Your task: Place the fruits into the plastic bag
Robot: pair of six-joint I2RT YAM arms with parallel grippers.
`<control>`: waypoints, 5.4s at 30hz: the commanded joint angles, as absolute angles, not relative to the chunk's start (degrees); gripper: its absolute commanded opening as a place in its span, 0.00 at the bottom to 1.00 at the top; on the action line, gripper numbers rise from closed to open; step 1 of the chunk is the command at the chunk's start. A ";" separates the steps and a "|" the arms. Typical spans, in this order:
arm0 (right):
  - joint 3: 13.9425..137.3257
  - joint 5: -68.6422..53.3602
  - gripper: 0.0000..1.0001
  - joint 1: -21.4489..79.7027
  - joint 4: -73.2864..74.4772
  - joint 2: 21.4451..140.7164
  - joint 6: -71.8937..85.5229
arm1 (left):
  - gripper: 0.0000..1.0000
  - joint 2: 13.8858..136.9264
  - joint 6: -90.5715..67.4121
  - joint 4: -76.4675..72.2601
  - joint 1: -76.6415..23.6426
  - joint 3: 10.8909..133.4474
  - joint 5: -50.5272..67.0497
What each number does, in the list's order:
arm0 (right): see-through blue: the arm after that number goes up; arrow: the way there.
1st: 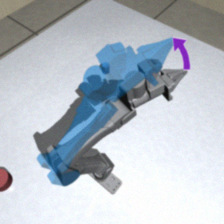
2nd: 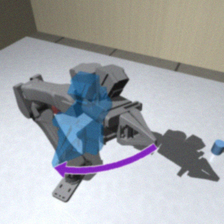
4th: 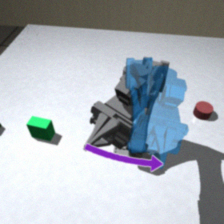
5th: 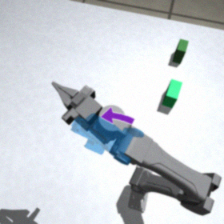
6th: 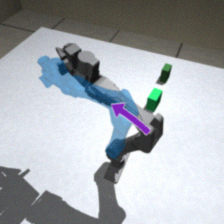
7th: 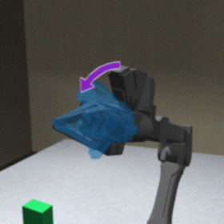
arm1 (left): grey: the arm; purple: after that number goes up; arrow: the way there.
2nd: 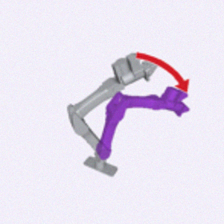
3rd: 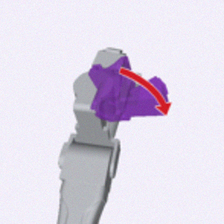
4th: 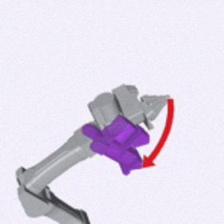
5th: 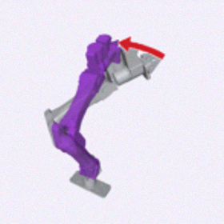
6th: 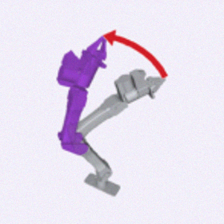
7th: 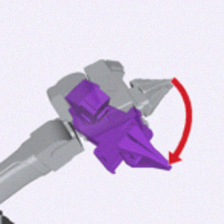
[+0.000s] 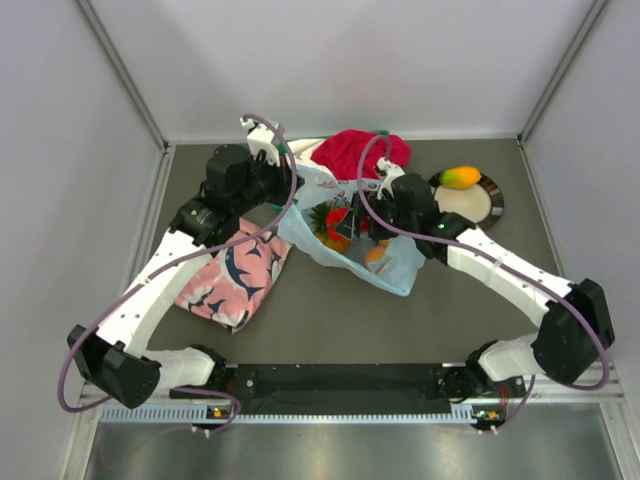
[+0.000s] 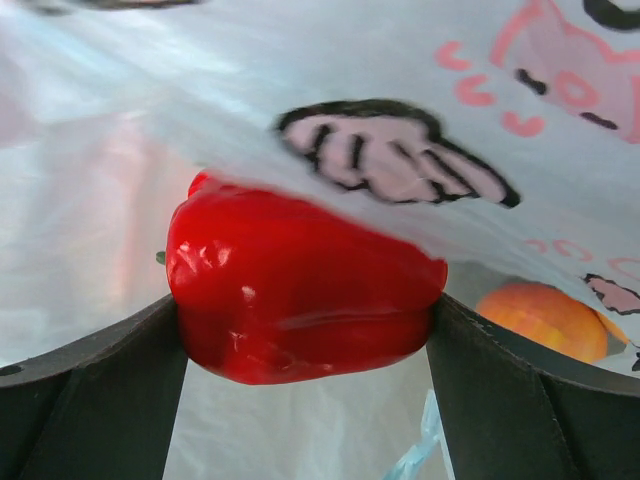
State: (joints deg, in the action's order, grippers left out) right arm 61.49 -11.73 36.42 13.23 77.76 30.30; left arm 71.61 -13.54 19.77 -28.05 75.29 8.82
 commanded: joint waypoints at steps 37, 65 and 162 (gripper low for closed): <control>62.67 10.55 0.62 44.12 25.14 91.68 36.21 | 0.00 70.14 -13.18 17.84 -27.95 76.03 8.96; 53.09 0.26 0.78 44.03 5.80 74.54 30.50 | 0.00 70.05 -13.45 17.67 -27.95 75.94 9.40; 59.68 -4.58 0.86 5.81 9.49 60.72 29.44 | 0.00 70.40 -13.27 17.84 -27.95 75.94 8.88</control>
State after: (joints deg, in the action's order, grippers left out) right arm 57.54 -6.96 7.70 9.41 56.80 26.57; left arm 71.61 -13.54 19.75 -28.05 75.29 9.15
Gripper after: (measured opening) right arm 0.860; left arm 0.016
